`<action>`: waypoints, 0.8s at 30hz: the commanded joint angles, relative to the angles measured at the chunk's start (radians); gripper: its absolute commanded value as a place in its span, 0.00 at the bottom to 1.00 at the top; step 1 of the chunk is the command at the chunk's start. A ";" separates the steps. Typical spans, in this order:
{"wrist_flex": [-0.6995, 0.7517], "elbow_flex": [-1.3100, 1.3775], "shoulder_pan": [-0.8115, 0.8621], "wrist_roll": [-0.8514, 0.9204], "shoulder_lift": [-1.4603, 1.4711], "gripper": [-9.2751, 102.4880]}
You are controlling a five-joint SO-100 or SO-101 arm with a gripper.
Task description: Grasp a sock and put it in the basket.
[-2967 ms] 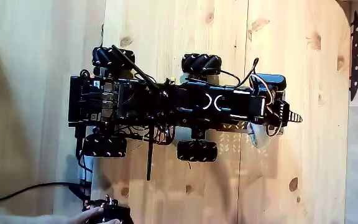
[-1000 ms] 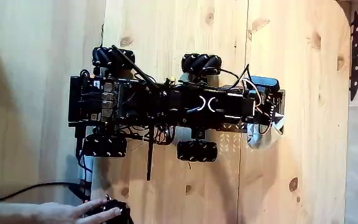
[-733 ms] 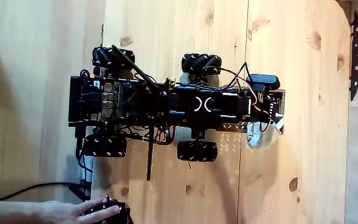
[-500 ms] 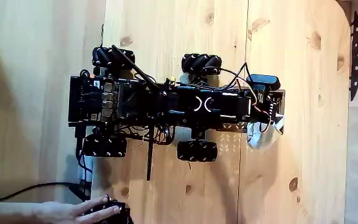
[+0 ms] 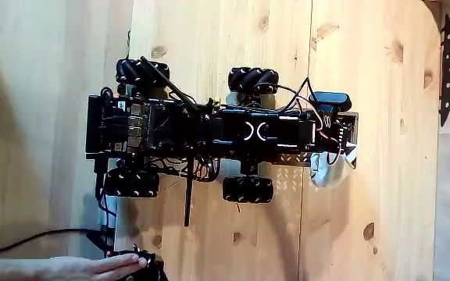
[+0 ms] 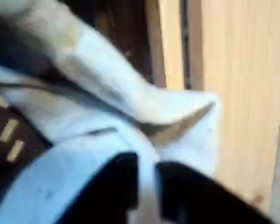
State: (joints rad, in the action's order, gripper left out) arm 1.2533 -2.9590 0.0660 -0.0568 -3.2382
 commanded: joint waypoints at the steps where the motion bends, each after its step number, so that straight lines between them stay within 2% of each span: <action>1: 0.143 -0.005 0.008 -0.005 -0.009 0.09; 24: 0.143 -0.005 0.023 -0.005 -0.009 0.09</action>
State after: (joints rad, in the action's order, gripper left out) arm 1.2533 -2.9590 0.0813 -0.0568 -3.2382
